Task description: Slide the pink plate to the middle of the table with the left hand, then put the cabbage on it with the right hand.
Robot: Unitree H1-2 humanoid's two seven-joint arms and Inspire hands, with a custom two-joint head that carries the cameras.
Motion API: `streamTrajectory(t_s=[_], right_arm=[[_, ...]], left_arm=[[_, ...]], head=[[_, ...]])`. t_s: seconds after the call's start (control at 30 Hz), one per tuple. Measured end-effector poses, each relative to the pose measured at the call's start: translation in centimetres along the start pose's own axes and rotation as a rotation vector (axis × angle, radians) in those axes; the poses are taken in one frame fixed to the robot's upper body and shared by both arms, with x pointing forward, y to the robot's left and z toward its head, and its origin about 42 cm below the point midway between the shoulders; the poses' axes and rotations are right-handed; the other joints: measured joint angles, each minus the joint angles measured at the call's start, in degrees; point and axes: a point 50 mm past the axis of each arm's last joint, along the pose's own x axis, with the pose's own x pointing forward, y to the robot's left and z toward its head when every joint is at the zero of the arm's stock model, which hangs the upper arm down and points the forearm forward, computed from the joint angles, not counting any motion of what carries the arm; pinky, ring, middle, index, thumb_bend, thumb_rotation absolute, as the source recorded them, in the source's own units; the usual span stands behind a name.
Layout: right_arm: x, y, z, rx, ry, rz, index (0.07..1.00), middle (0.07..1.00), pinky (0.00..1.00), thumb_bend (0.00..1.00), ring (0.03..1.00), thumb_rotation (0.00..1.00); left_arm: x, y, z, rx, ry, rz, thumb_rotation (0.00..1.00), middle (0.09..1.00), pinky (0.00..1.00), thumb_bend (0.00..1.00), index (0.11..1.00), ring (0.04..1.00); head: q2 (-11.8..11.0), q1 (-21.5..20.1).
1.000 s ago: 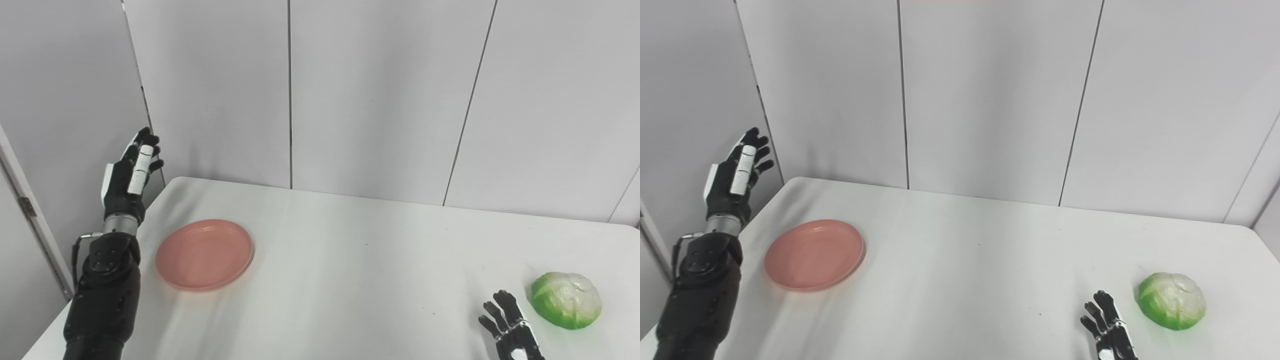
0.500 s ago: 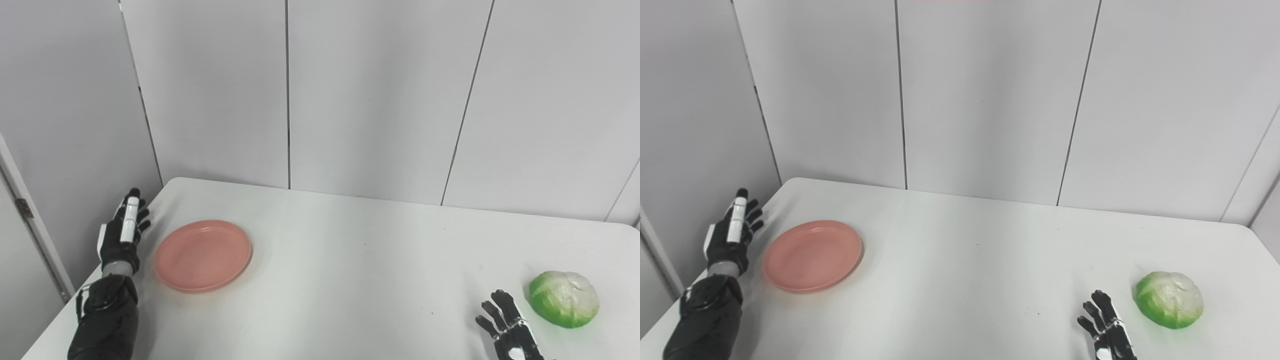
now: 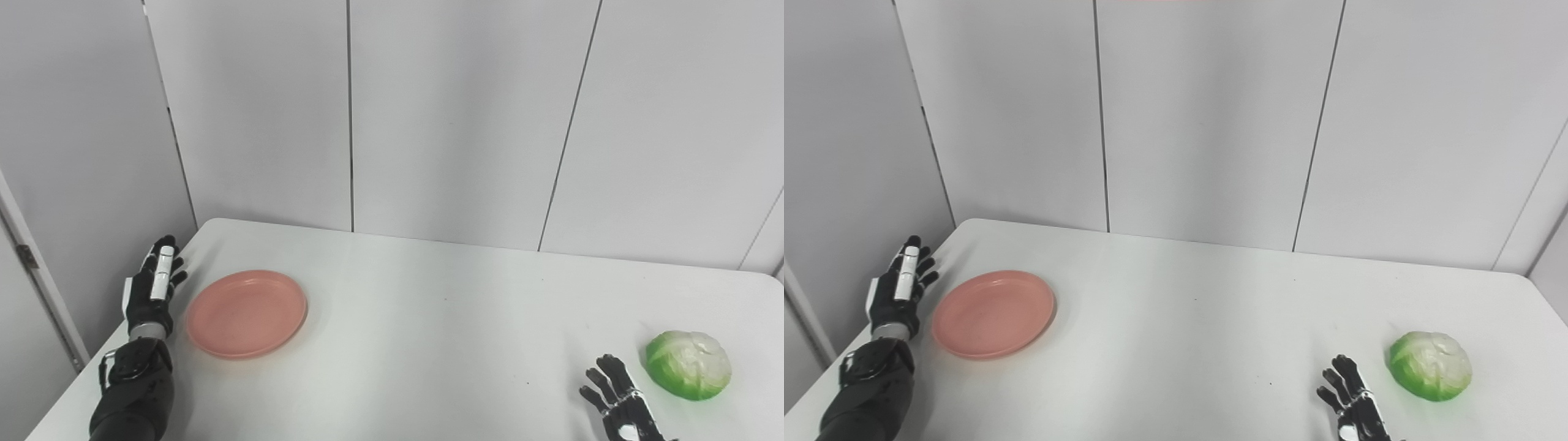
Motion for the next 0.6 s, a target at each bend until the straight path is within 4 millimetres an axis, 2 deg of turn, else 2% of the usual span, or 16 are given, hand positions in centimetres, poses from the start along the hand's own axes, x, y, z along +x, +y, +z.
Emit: streamTrajectory(t_s=[0.2,0.37,0.6], right_arm=[[0.0,0.1,0.0,-0.002,0.0,-0.005,0.87,0.9,0.81,0.66,0.867,0.88],[0.0,0.1,0.0,0.0,0.0,-0.005,0.866,0.895,0.81,0.67,0.862,0.87],[0.0,0.2,0.0,-0.004,0.001,-0.004,0.871,0.898,0.81,0.69,0.864,0.88]], left_arm=[[-0.5,-2.3,-0.5,-0.018,-0.009,-0.078,0.76,0.885,0.8,0.85,0.873,0.865],[-1.9,-4.7,-1.3,-0.002,-0.017,-0.169,0.79,0.879,0.8,0.84,0.883,0.865],[-3.3,-5.8,-1.5,0.018,-0.02,-0.235,0.79,0.882,0.79,0.83,0.881,0.867]], head=[[0.0,-0.2],[0.0,-0.4],[0.2,-0.6]])
